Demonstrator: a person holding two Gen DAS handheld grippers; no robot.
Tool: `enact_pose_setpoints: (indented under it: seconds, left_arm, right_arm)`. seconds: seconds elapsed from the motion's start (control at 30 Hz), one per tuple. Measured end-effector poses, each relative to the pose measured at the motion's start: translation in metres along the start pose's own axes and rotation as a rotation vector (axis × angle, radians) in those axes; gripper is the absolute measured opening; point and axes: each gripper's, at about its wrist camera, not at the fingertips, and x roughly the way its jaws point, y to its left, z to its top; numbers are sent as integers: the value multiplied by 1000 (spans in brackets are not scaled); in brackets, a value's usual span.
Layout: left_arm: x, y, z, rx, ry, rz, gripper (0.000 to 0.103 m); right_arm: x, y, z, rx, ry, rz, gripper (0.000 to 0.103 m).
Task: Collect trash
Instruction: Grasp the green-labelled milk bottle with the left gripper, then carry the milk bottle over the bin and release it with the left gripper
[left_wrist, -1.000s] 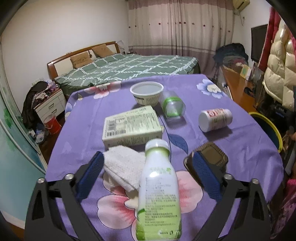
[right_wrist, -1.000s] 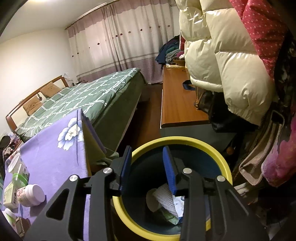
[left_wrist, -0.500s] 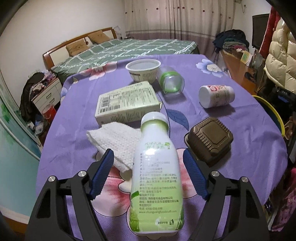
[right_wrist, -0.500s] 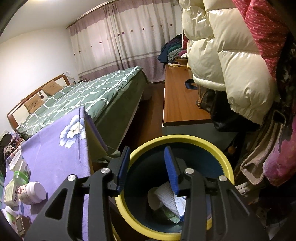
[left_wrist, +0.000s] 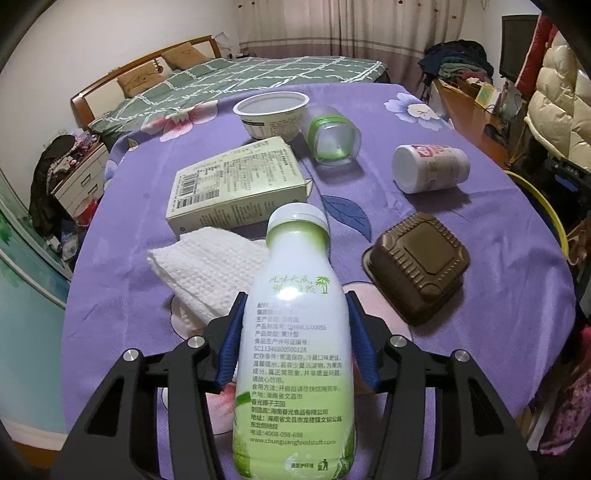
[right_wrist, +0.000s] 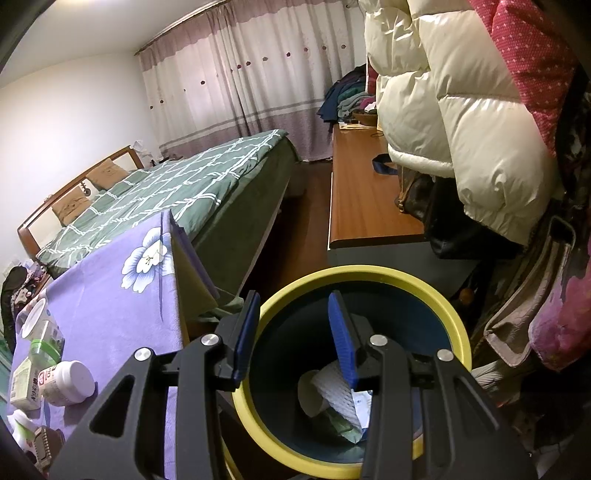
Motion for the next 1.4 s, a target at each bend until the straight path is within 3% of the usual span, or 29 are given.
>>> enact_pose_setpoints:
  seconds: [0.37,0.67,0.93,1.4]
  left_arm:
    - [-30,-17,9,38,-69,-61,52]
    - [-52,-54,35,120,-141,-129,52]
    - [-52,-133,80,247,-199,-260,52]
    - [-11,-304,130,446,-158,-435,52]
  right_arm:
    - [-3,1,1,-23,-7,8,37]
    - [-15,2,0,-131,-16,31,37]
    - [-32,-26,-6,-157,-33,-7,37]
    - [-32,-100,-14,-59,-22,-95,37]
